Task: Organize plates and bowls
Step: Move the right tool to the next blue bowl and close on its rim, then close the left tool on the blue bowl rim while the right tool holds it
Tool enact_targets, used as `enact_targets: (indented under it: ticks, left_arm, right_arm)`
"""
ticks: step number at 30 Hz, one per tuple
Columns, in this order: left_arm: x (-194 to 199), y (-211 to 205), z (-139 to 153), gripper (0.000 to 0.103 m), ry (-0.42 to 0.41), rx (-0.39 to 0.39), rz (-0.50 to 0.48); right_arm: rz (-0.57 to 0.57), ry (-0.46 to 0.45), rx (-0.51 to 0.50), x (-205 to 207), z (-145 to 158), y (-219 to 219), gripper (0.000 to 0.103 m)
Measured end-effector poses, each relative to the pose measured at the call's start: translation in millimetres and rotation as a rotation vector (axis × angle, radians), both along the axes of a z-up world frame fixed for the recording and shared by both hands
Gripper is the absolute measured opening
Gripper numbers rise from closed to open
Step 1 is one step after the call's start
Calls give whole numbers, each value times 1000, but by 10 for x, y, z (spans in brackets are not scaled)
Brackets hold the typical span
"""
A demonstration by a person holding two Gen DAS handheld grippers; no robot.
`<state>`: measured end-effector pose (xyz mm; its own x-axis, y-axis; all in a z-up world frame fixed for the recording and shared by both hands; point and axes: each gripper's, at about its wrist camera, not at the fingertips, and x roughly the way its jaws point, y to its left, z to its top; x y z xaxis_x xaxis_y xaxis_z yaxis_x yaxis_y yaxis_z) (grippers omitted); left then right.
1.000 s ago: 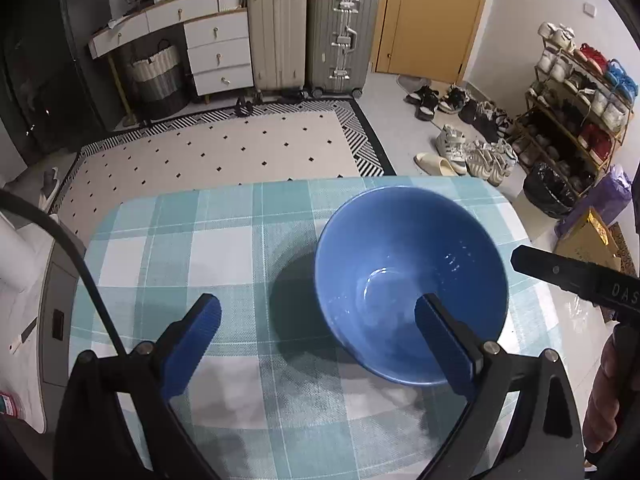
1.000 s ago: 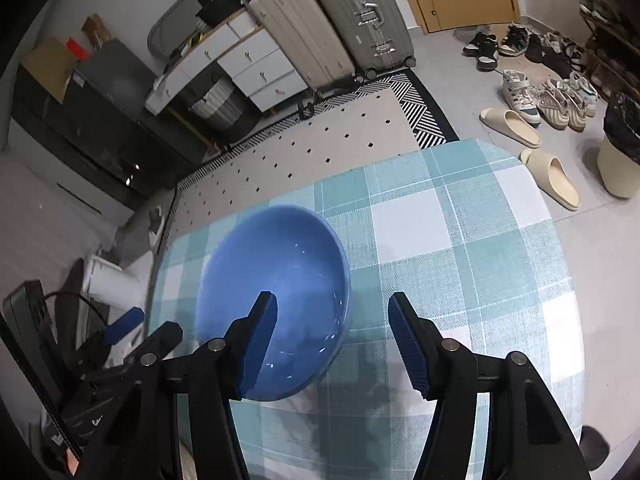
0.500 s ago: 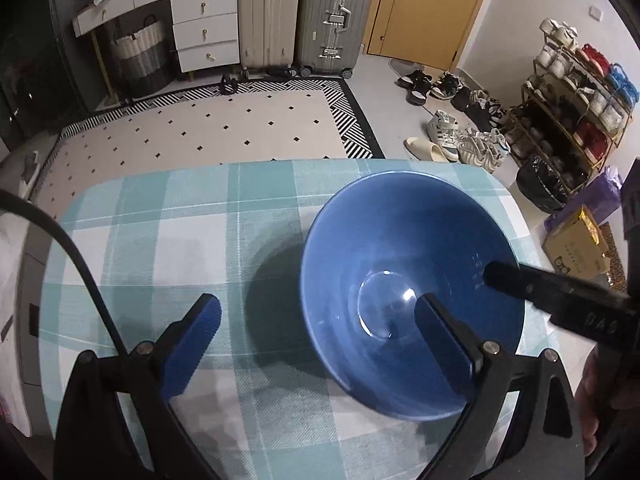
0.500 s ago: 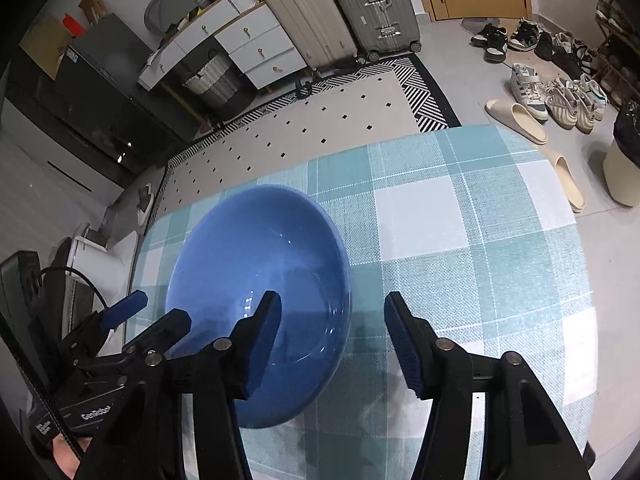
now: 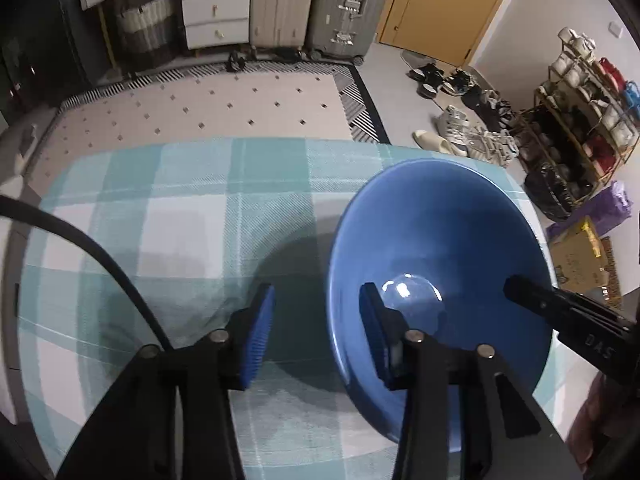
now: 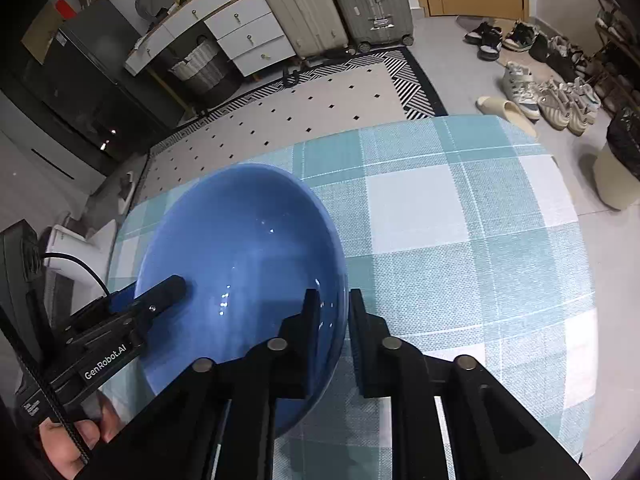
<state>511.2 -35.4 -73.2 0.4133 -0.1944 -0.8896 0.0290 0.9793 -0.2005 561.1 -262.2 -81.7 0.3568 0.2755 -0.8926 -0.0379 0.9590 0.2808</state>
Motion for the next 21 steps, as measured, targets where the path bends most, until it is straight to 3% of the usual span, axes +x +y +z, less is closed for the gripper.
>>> enact_targets:
  ticks: [1, 3, 7, 9, 12, 21]
  left_arm:
    - [4, 11, -20, 30, 14, -23, 4]
    - [7, 24, -43, 28, 30, -49, 8]
    - [-19, -6, -85, 14, 38, -56, -5]
    - [-7, 17, -139, 11, 72, -89, 5]
    - [-36, -32, -145, 10, 68, -64, -13]
    - [-74, -31, -103, 7, 132, -114, -17]
  right_arm:
    - [-6, -3, -6, 0, 2, -7, 10]
    - [-3, -5, -10, -4, 10, 11, 8]
    - [0, -12, -14, -27, 53, 35, 7]
    - [1, -17, -15, -42, 82, 51, 6]
    - [7, -7, 1, -46, 110, 72, 4]
    - [-22, 42, 16, -46, 73, 15, 4]
